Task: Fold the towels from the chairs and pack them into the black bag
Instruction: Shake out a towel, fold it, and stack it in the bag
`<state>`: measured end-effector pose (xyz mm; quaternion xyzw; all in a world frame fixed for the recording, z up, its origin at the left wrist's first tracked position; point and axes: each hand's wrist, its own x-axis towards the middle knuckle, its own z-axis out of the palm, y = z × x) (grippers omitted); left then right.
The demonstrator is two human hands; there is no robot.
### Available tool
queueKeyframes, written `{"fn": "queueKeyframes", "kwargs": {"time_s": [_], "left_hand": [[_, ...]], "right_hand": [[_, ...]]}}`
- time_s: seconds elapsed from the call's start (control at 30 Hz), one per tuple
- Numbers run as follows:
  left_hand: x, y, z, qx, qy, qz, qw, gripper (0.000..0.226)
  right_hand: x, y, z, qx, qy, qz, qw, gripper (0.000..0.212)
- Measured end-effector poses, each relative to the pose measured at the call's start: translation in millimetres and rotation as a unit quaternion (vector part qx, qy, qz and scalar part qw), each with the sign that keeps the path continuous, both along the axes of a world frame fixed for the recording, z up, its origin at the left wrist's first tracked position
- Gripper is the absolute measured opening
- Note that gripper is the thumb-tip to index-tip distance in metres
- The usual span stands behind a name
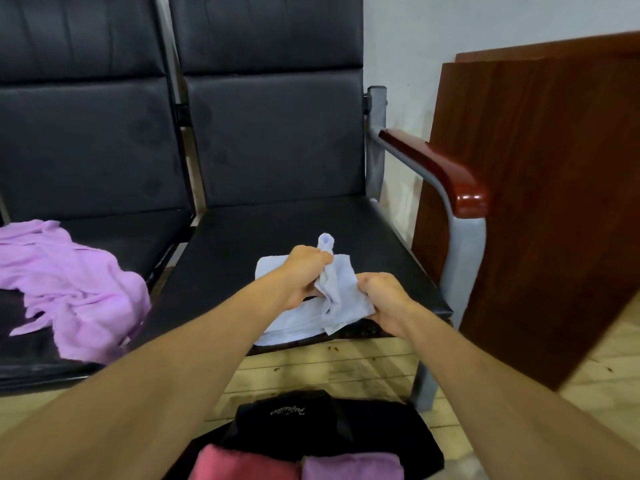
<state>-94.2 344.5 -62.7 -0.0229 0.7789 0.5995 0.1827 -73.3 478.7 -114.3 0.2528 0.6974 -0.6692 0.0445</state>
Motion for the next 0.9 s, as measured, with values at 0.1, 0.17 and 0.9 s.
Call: {"fn": "queueKeyframes", "kwargs": {"time_s": [0.1, 0.17, 0.9], "left_hand": [[3, 11, -7, -0.014, 0.006, -0.048, 0.999, 0.033], [3, 11, -9, -0.018, -0.005, -0.058, 0.998, 0.028], [54, -120, -46, 0.0, 0.122, 0.008, 0.992, 0.031]], "right_hand": [[0, 3, -4, -0.018, 0.013, 0.003, 1.0, 0.022], [-1, 4, -5, -0.017, 0.012, -0.004, 1.0, 0.021], [23, -56, 15, 0.212, 0.093, 0.088, 0.969, 0.02]]}}
